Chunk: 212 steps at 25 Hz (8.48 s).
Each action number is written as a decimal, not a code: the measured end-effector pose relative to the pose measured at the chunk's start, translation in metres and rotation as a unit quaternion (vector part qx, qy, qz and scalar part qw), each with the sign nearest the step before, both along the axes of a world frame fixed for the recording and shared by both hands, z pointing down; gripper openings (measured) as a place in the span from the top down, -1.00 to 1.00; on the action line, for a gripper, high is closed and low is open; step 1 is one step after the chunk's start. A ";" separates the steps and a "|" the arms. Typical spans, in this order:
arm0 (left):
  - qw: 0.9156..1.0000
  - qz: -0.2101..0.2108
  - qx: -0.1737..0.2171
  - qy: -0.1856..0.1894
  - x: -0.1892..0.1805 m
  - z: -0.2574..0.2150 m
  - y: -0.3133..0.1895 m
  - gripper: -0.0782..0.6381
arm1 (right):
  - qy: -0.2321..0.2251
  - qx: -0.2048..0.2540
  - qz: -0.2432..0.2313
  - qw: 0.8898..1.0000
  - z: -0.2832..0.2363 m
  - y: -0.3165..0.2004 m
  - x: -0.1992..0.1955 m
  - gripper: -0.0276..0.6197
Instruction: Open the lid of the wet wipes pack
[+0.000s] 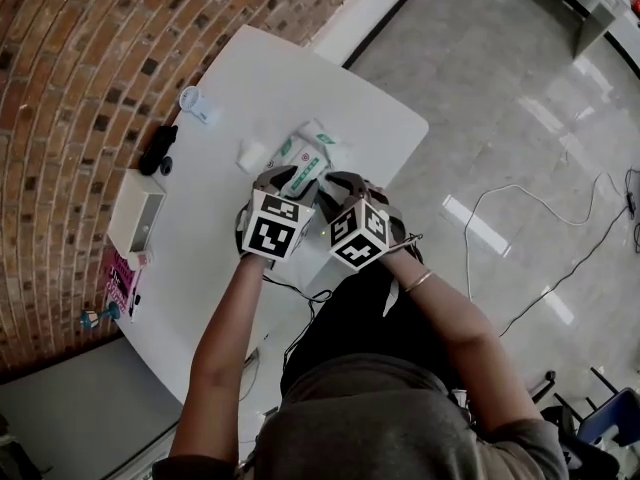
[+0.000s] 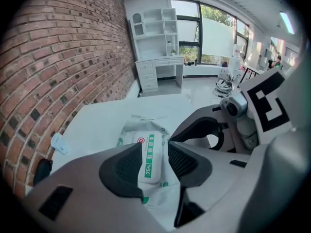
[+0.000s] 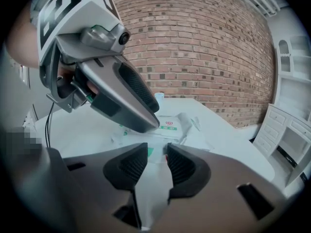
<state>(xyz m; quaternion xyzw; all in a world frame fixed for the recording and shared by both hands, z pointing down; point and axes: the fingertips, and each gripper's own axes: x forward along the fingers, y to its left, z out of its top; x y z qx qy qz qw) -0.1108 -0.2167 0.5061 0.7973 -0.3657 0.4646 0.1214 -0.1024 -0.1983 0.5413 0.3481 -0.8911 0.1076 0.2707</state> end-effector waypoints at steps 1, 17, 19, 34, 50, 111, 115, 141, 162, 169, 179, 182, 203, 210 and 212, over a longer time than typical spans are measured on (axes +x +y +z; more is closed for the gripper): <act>1.000 0.006 -0.003 -0.006 0.001 0.003 -0.001 0.30 | -0.001 0.002 0.001 1.000 0.000 0.000 0.000 0.50; 0.993 0.049 -0.015 -0.103 0.003 0.026 -0.006 0.33 | 0.021 0.013 0.000 1.000 0.005 0.001 -0.002 0.57; 0.992 0.055 -0.014 -0.110 0.003 0.027 -0.006 0.34 | 0.024 0.011 -0.003 1.000 0.006 0.001 -0.003 0.58; 0.992 0.068 -0.012 -0.108 0.004 0.023 -0.004 0.56 | 0.056 0.010 -0.019 0.998 0.011 0.002 -0.003 0.73; 0.997 0.041 -0.041 -0.045 0.002 0.017 -0.006 0.61 | 0.098 0.008 -0.022 0.995 0.019 0.001 -0.002 0.90; 0.994 -0.058 -0.013 -0.087 -0.069 0.040 -0.096 0.67 | 0.110 0.012 -0.023 0.994 0.022 0.002 -0.003 0.90; 0.994 -0.059 -0.016 -0.096 -0.066 0.036 -0.095 0.67 | 0.110 0.011 -0.023 0.994 0.022 0.002 -0.002 0.90; 0.975 -0.200 0.094 0.033 -0.088 -0.042 -0.036 0.69 | -0.031 -0.053 -0.001 0.998 -0.024 0.001 0.018 0.89; 0.924 -0.321 0.167 0.125 -0.087 -0.074 0.040 0.70 | -0.092 -0.033 0.000 0.995 -0.103 0.008 0.064 0.89; 0.913 -0.339 0.171 0.147 -0.083 -0.073 0.065 0.70 | -0.104 -0.032 0.002 0.994 -0.112 0.016 0.074 0.89; 0.883 -0.381 0.195 0.194 -0.085 -0.076 0.091 0.70 | -0.118 -0.021 0.014 0.993 -0.129 0.016 0.100 0.89; 0.877 -0.386 0.200 0.203 -0.082 -0.079 0.096 0.70 | -0.118 -0.020 0.018 0.993 -0.129 0.017 0.106 0.90; 0.873 -0.388 0.208 0.209 -0.070 -0.084 0.112 0.70 | -0.123 -0.017 0.026 0.992 -0.128 0.026 0.124 0.91; 0.873 -0.388 0.209 0.209 -0.067 -0.086 0.118 0.70 | -0.127 -0.021 0.026 0.991 -0.127 0.032 0.127 0.91; 0.874 -0.386 0.207 0.210 -0.066 -0.086 0.120 0.70 | -0.128 -0.022 0.025 0.991 -0.127 0.035 0.128 0.91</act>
